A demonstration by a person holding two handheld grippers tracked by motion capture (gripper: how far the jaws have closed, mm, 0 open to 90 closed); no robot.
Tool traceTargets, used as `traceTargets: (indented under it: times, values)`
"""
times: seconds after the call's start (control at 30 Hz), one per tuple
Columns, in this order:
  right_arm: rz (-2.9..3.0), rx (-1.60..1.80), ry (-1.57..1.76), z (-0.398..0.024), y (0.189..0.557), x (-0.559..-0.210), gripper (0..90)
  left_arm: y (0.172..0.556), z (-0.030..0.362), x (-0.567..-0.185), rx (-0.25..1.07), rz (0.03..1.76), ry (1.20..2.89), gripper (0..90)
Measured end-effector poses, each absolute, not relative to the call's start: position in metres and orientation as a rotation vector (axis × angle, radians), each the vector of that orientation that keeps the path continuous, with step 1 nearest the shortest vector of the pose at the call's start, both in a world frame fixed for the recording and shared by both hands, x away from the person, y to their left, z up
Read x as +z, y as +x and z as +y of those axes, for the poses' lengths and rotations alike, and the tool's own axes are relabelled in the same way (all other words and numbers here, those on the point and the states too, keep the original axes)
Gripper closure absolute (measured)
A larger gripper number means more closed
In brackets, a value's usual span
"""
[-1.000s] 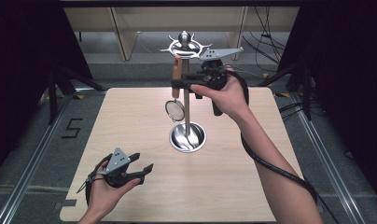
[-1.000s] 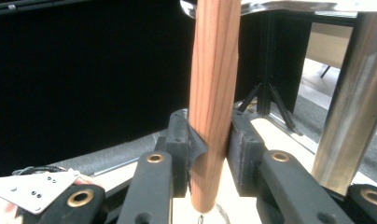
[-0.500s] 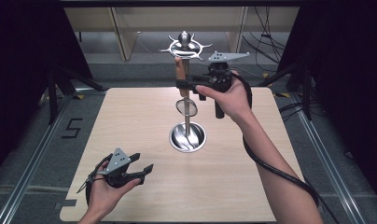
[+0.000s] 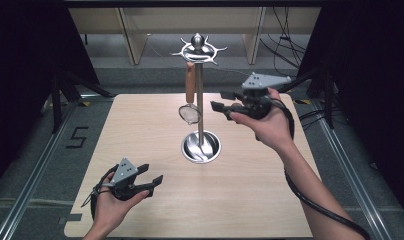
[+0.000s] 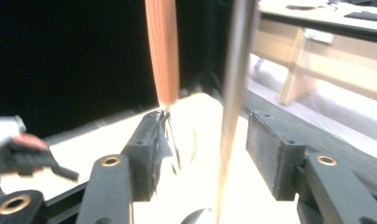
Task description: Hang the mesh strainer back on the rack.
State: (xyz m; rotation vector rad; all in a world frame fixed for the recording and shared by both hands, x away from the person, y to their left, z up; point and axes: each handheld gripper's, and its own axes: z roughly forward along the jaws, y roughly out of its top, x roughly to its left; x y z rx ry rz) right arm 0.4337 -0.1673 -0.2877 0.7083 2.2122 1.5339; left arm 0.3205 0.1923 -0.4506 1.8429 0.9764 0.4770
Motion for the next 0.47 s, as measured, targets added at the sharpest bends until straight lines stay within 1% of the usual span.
traceTargets:
  times: [0.03,0.07,0.1,0.13,0.2,0.23,0.27,0.3,0.33,0.37,0.43,0.47]
  values:
    - [2.222,1.497,0.702,-0.174,0.429,-0.296,45.6,0.321,0.193,-0.451,0.48,0.973,1.847,34.2]
    - [2.222,1.497,0.702,-0.174,0.429,-0.296,45.6,0.321,0.193,-0.451,0.48,0.973,1.847,34.1]
    - [2.25,1.428,0.732,-0.187,0.417,-0.316,44.8,0.321,0.193,-0.452,0.478,0.989,1.845,34.1]
    - [2.25,1.428,0.732,-0.187,0.417,-0.316,44.8,0.321,0.193,-0.452,0.478,0.989,1.845,34.1]
    - [2.283,1.364,0.764,-0.199,0.406,-0.338,44.2,0.322,0.193,-0.454,0.46,0.997,1.838,34.1]
    - [2.308,1.316,0.831,-0.215,0.392,-0.373,44.2,0.323,0.194,-0.456,0.448,1.005,1.842,34.1]
    - [2.316,1.305,0.861,-0.221,0.386,-0.389,44.6,0.323,0.194,-0.456,0.448,1.005,1.842,34.1]
    - [2.316,1.305,0.861,-0.221,0.386,-0.389,44.6,0.324,0.194,-0.457,0.445,1.017,1.839,34.1]
    - [2.316,1.288,0.882,-0.227,0.381,-0.403,45.1,0.324,0.194,-0.458,0.432,1.017,1.841,34.0]
    - [2.357,1.225,0.876,-0.235,0.374,-0.426,45.6,0.325,0.194,-0.458,0.432,1.026,1.844,33.8]
    - [2.341,1.234,0.938,-0.242,0.368,-0.438,45.5,0.326,0.193,-0.458,0.425,1.025,1.838,33.3]
    - [2.341,1.234,0.938,-0.242,0.368,-0.438,45.5,0.326,0.193,-0.458,0.425,1.025,1.838,33.2]
